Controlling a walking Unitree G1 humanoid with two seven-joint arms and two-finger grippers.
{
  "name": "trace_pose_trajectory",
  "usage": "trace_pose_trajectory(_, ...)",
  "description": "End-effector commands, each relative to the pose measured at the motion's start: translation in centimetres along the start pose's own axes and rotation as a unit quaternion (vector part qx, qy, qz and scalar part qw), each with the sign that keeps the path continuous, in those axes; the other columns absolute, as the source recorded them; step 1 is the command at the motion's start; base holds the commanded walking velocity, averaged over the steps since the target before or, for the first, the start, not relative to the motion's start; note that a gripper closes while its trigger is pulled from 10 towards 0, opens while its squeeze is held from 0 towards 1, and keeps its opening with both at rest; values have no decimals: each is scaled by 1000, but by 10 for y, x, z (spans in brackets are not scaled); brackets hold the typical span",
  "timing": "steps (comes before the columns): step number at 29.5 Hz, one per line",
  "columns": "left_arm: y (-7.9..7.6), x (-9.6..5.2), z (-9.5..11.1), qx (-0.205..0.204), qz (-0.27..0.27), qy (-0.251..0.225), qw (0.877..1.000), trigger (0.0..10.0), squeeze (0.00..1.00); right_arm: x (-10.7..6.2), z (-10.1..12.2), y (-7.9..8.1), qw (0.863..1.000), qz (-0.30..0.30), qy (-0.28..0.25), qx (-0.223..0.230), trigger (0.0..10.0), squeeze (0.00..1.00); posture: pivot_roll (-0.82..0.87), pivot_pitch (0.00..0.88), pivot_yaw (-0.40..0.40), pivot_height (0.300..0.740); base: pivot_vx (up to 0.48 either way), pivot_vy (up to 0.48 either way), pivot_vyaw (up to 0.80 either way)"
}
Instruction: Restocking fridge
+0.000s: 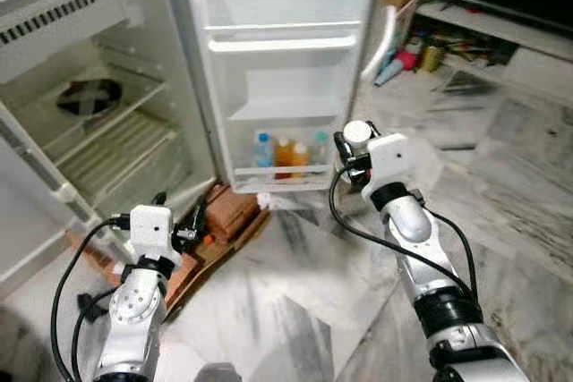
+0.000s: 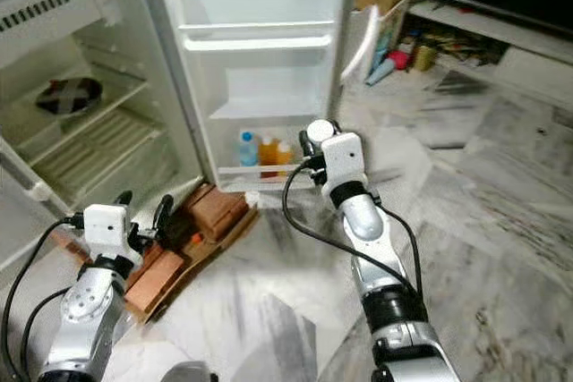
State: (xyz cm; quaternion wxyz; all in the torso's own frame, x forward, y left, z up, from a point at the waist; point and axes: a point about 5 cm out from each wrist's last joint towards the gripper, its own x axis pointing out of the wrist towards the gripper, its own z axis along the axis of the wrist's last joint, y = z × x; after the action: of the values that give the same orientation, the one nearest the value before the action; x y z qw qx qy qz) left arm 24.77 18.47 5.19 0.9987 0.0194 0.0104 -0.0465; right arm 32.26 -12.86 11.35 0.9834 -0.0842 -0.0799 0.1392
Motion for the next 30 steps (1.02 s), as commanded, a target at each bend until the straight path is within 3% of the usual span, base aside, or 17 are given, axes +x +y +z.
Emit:
trace_pose_trajectory(1,6,0,0,0,6,1,1000,10000,0,6,9,7,1000,12,-25,3,10000,0,154,0,-26,740,292,382,0)
trace_pose_trajectory(9,4,1,1,2,0,-1,1000,10000,0,7,9,6,1000,10,-25,2,10000,0,153,0,-22,740,289,383,0)
trace_pose_trajectory(22,-2,2,0,0,-16,1,1000,10000,0,12,13,2,999,-15,-34,-14,10000,0,157,0,-23,740,412,0,0)
trace_pose_trajectory(27,-2,2,1,1,-13,-3,1000,10000,0,16,24,-2,997,-28,-57,-32,10000,0,158,0,-23,740,0,0,0)
trace_pose_trajectory(30,-5,2,0,1,-23,-3,1000,10000,0,23,46,-3,993,-35,-101,-54,10000,0,156,0,-21,740,0,0,0)
